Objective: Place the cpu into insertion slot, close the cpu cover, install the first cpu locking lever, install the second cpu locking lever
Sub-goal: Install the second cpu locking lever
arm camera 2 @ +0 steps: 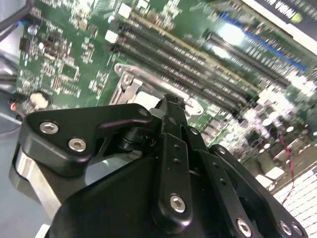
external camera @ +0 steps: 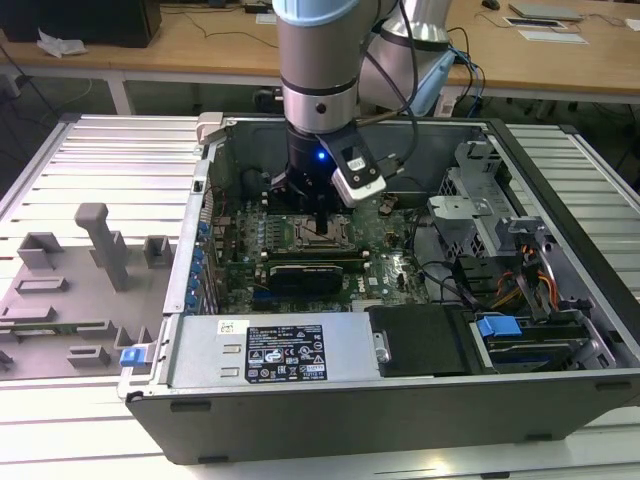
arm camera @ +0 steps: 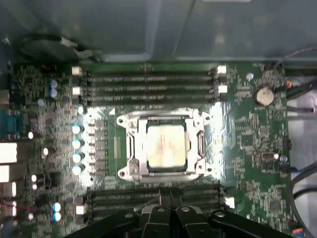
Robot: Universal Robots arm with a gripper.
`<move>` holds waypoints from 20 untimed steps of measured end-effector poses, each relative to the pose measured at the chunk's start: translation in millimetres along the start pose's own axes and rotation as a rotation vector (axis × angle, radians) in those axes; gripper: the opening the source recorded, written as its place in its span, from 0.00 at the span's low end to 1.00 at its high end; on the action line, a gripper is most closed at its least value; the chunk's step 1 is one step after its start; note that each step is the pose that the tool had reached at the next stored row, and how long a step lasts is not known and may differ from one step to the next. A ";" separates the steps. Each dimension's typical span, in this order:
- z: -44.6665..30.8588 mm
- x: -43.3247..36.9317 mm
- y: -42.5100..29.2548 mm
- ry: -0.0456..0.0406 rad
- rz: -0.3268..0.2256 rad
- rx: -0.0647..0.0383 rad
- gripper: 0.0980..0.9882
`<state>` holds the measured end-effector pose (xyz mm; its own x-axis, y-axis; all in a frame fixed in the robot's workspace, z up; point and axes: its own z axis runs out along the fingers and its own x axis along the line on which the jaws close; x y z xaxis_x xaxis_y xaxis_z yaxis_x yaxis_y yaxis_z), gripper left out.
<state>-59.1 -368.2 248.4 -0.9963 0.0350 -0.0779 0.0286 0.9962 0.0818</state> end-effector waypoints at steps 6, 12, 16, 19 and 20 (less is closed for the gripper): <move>2.5 0.6 -5.6 0.0109 0.001 -0.006 0.01; 6.4 2.6 -7.5 0.0217 0.003 -0.015 0.01; 7.7 4.1 -7.6 0.0214 0.003 -0.015 0.01; 10.6 10.2 -8.2 0.0218 0.002 -0.019 0.01; 11.8 13.1 -8.4 0.0219 0.002 -0.021 0.01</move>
<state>-71.5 -375.2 235.0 -0.9978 0.0355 -0.0559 0.0296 0.9943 0.1029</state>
